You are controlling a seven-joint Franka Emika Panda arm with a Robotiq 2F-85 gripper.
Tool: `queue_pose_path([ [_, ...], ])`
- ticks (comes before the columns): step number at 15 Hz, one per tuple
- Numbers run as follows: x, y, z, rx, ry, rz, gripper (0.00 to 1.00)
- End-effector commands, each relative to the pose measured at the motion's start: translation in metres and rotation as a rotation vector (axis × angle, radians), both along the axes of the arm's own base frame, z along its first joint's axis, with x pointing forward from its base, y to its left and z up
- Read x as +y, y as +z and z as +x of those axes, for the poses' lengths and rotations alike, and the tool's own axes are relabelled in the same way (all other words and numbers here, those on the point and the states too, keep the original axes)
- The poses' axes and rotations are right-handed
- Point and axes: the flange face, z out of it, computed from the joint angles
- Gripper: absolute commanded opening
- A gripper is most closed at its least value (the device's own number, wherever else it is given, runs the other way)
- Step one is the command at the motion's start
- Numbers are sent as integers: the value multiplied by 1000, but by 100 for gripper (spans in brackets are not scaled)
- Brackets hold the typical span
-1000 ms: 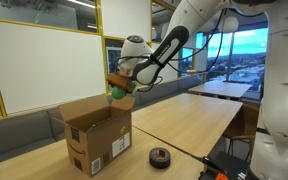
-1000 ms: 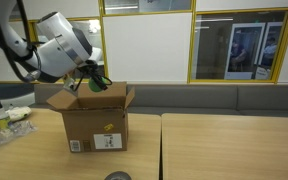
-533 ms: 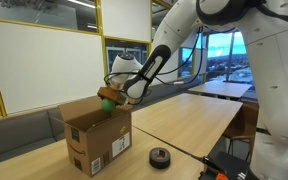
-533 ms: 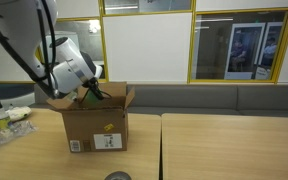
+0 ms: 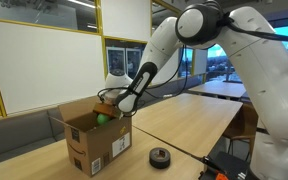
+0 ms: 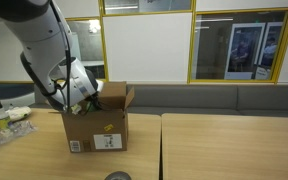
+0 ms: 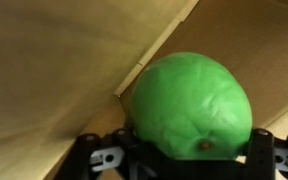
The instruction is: Put the objects on the table and put them in the box, then slide the box to the right
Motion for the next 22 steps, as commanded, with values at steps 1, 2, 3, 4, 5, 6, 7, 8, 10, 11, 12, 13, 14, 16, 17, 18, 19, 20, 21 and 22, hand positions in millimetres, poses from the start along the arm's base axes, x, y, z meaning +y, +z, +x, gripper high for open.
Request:
queue_pose_path([
  [1, -2, -8, 20, 32, 22, -25, 100],
  [2, -2, -7, 21, 39, 26, -31, 100],
  [3, -4, -7, 23, 45, 26, -40, 100],
  [4, -5, -5, 24, 48, 27, -48, 100],
  [5, -8, -1, 24, 47, 23, -57, 100],
  [6, -11, 4, 23, 46, 19, -67, 100],
  [7, -16, 11, 23, 38, 12, -79, 100],
  [8, -20, 16, 23, 33, 5, -89, 100],
  [10, -32, 33, 21, 3, -12, -105, 100],
  [11, -40, 46, 18, -17, -24, -114, 100],
  [12, -46, 55, 18, -33, -32, -125, 100],
  [13, -55, 69, 16, -51, -45, -138, 100],
  [14, -64, 81, 15, -70, -56, -151, 100],
  [16, -83, 107, 9, -101, -91, -180, 100],
  [17, -93, 121, 4, -107, -118, -194, 100],
  [18, -101, 130, 2, -107, -145, -207, 100],
  [19, -112, 141, -5, -85, -185, -232, 100],
  [20, -121, 148, -10, -64, -222, -249, 100],
  [21, -131, 152, -17, -27, -277, -274, 100],
  [22, -137, 157, -24, -1, -312, -290, 100],
])
